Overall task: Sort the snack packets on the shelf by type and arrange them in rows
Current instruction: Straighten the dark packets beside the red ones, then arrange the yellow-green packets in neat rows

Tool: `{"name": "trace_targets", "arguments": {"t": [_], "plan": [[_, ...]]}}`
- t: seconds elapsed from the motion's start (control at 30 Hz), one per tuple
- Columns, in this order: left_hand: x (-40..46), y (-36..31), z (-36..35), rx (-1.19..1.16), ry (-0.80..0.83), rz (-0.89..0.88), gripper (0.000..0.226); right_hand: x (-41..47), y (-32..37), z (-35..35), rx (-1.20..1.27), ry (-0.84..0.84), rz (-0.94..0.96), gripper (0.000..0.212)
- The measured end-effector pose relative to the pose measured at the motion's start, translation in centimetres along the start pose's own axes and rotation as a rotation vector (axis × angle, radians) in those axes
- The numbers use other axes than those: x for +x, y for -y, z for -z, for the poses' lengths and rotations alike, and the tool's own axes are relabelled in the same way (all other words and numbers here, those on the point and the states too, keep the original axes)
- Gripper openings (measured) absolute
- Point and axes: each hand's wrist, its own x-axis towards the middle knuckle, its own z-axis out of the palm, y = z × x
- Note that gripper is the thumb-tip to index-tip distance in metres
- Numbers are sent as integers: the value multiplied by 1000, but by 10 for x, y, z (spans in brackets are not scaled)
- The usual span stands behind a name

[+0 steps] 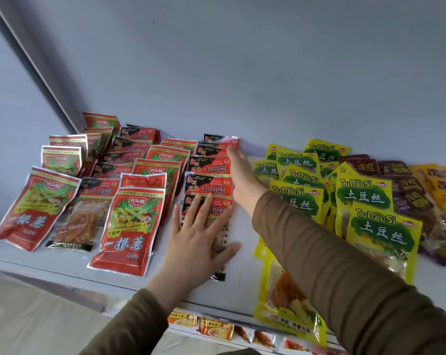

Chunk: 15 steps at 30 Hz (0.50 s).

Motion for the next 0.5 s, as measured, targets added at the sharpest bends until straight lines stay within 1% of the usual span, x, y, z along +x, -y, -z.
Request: {"name": "trace_targets", "arguments": {"t": [0.17,0.3,0.37,0.43,0.5], "plan": [[-1,13,2,12,10,-31,77,2,-4,-6,-8,40,25,68],[-2,23,10,60,60,-63,79,-6,6,-1,-39,41,68,57],[-1,22,16,60,40,-78,80,-14,17,8,-118,34,142,48],[1,15,26,4,-30,-74,80,-28,30,21,-221,-1,253,40],[3,4,33,-35,-83,-76,78,-48,43,41,-300,-52,349,39]]}}
